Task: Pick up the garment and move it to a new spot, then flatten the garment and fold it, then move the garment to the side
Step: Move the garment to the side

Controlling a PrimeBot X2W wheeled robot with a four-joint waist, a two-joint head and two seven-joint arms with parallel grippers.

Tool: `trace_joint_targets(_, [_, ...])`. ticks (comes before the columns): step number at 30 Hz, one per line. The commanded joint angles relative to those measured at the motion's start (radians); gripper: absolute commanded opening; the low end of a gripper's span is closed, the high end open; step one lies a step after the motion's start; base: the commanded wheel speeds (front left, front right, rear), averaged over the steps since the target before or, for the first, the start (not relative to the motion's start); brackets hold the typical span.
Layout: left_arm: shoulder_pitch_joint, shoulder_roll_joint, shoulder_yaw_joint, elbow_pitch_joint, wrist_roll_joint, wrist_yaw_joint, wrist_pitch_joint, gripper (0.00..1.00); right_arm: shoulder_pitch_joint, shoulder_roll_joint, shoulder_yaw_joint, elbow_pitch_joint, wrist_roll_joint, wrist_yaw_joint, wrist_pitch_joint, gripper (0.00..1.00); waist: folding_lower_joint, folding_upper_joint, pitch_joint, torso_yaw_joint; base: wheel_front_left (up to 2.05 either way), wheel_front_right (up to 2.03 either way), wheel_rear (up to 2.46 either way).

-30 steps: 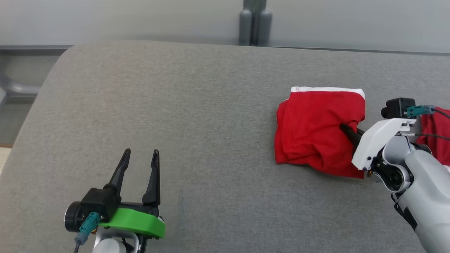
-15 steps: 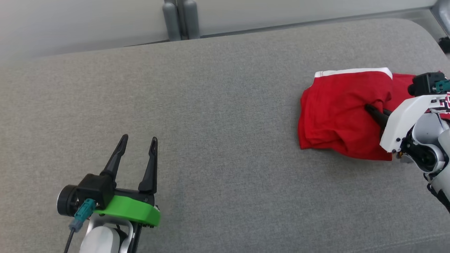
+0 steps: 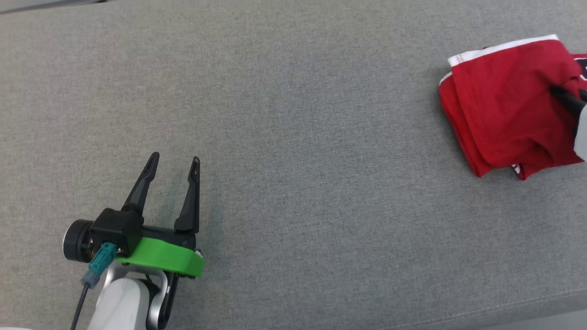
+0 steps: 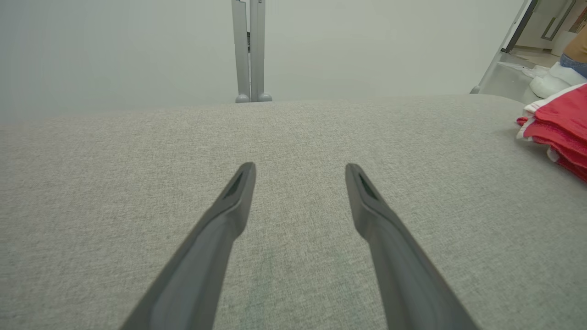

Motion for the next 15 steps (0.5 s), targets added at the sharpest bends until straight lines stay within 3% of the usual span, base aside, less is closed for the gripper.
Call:
trace_joint_targets(1, [-0.02,0.007,-0.001,0.0,0.004,0.002,-0.005,1.0,-0.023,-0.022,0.016,0.0,-0.005,-0.001,-0.015,0.0,0.0,-0.0001,0.046,0.015,0.0,0.0,0.0])
trace_joint_targets(4, [-0.035,0.003,-0.008,0.008,0.001,0.001,-0.011,1.0,-0.061,-0.067,0.065,0.043,-0.021,-0.001,-0.031,0.0,0.0,-0.0001,0.062,0.025,0.0,0.0,0.0])
trace_joint_targets(10, [-0.045,-0.003,-0.015,0.031,-0.006,0.002,-0.02,1.0,-0.08,-0.067,0.097,0.191,-0.026,-0.001,-0.072,0.0,0.0,-0.0001,0.05,0.039,0.0,0.0,0.0])
trace_joint_targets(11, [-0.045,-0.002,-0.014,0.037,-0.008,0.002,-0.02,1.0,-0.078,-0.059,0.096,0.231,-0.026,-0.001,-0.078,0.39,0.0,-0.0001,0.043,0.041,0.0,0.0,0.0])
trace_joint_targets(12, [-0.044,-0.002,-0.014,0.04,-0.009,0.002,-0.022,1.0,-0.075,-0.051,0.096,0.255,-0.026,-0.001,-0.082,0.86,0.0,-0.0001,0.036,0.042,0.0,0.0,0.0])
trace_joint_targets(13, [-0.041,-0.002,-0.014,0.044,-0.01,0.003,-0.025,1.0,-0.075,-0.043,0.096,0.282,-0.034,-0.001,-0.097,1.0,0.0,-0.0001,0.024,0.043,0.0,0.0,0.0])
trace_joint_targets(15, [-0.034,-0.002,-0.012,0.051,-0.012,0.005,-0.029,1.0,-0.077,-0.027,0.091,0.324,-0.041,-0.001,-0.122,1.0,0.0,-0.0001,0.0,0.041,0.0,0.0,0.0])
